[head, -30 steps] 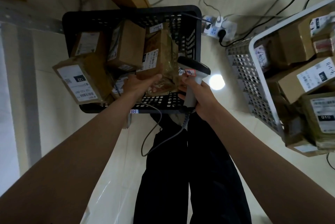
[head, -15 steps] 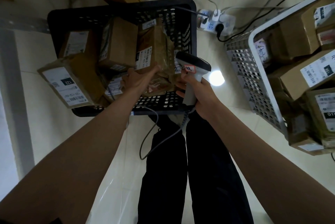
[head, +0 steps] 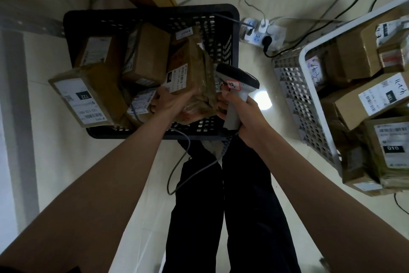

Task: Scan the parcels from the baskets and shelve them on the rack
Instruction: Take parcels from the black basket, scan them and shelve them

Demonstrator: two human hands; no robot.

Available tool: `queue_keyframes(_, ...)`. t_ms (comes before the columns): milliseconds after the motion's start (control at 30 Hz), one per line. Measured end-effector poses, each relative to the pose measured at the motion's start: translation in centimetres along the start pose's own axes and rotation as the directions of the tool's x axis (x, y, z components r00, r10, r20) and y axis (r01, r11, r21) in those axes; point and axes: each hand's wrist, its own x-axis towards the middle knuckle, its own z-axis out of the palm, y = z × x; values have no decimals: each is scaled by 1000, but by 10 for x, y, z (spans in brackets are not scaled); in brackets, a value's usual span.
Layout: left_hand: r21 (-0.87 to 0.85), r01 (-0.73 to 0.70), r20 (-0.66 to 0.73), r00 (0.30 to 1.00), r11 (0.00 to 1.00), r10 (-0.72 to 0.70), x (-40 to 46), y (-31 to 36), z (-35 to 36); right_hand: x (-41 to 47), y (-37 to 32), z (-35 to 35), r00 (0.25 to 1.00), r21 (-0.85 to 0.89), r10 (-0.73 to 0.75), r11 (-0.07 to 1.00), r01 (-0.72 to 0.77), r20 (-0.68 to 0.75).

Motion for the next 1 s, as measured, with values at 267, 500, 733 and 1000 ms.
queue_keyframes(267, -125, -7, 24, 1000, 992, 10, -96, -4, -24, -73, -39, 13, 999, -137, -21, 990, 25, 29)
queue_keyframes(500, -282, -123, -130, 988, 952, 89, -207, 27, -94, -175, -80, 61, 965, -386, -123, 899, 208, 232)
queue_keyframes(733, -455, -250, -385, 921, 854, 64, -322, 32, -185, -291, -110, 140, 826, -368, -282, 792, 487, 488)
queue_keyframes(1000, -421, -421, -670, 742, 803, 37, -420, -53, -281, -400, -81, 202, 657, -496, -105, 570, 655, 746)
